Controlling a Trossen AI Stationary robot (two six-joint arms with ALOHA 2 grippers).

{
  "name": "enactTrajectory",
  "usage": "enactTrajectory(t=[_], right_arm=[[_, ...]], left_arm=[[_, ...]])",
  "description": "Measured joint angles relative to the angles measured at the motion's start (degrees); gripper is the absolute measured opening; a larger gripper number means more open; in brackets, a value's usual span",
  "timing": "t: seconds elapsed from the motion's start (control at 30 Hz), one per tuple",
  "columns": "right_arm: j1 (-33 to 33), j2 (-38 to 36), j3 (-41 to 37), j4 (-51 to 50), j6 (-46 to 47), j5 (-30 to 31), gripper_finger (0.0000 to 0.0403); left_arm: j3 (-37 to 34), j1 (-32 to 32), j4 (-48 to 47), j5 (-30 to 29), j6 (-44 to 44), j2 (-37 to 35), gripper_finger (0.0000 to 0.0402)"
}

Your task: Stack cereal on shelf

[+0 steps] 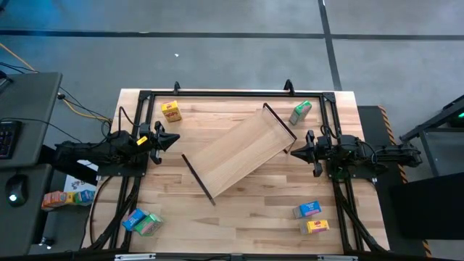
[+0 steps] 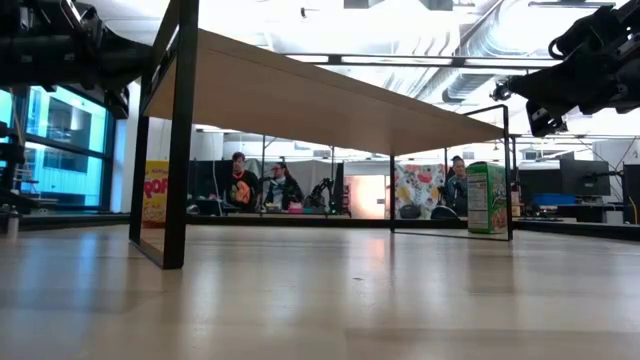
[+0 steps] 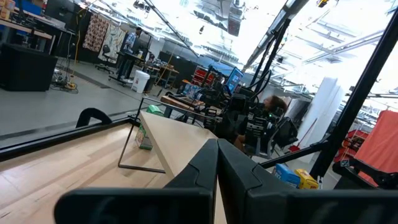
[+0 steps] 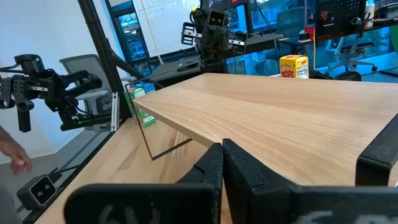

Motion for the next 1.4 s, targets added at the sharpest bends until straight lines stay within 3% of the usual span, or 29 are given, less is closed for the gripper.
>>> enactTrajectory(t=[0.37,0.5,0.67,0.73,0.87,0.97,1.07,1.17,1.4], right_arm=[[0.02,0.00,-0.02,0.00,-0.24,0.02,0.0000],[0.00,0.00,0.00,0.85,-5.57,3.64,0.0000],[0.00,-0.02,-0.04,16.98,4.25,5.58,0.0000],[-0.04,0.14,-0.04,26.97,4.68,10.26,0.0000],[-0.13,0.11,0.04,49.30,7.06,25.62,0.0000],[-0.13,0.22,0.35,55.82,9.21,33.95,0.0000],[-0.15,2.36,4.39,51.77,16.47,42.45,0.0008],[-0.23,8.17,10.66,40.28,21.13,47.47,0.0042],[-6.78,26.58,28.91,7.94,35.53,53.59,0.0207]], left_arm=[[0.00,-0.02,0.01,0.00,0.00,-0.01,0.0000],[0.00,-0.01,0.00,0.00,0.00,0.00,0.0000],[0.00,-0.01,0.00,0.00,-0.01,-0.02,0.0000],[0.00,-0.02,0.01,0.00,0.00,0.00,0.0000],[0.00,0.00,-0.01,0.00,-0.02,-0.02,0.0000],[0.00,-0.01,-0.03,0.00,0.00,0.00,0.0000],[0.00,-0.02,-0.03,0.00,-0.02,0.00,0.0000],[0.00,-0.02,-0.03,0.00,0.00,0.00,0.0000],[0.00,0.00,-0.04,0.00,-0.02,0.00,0.0000]])
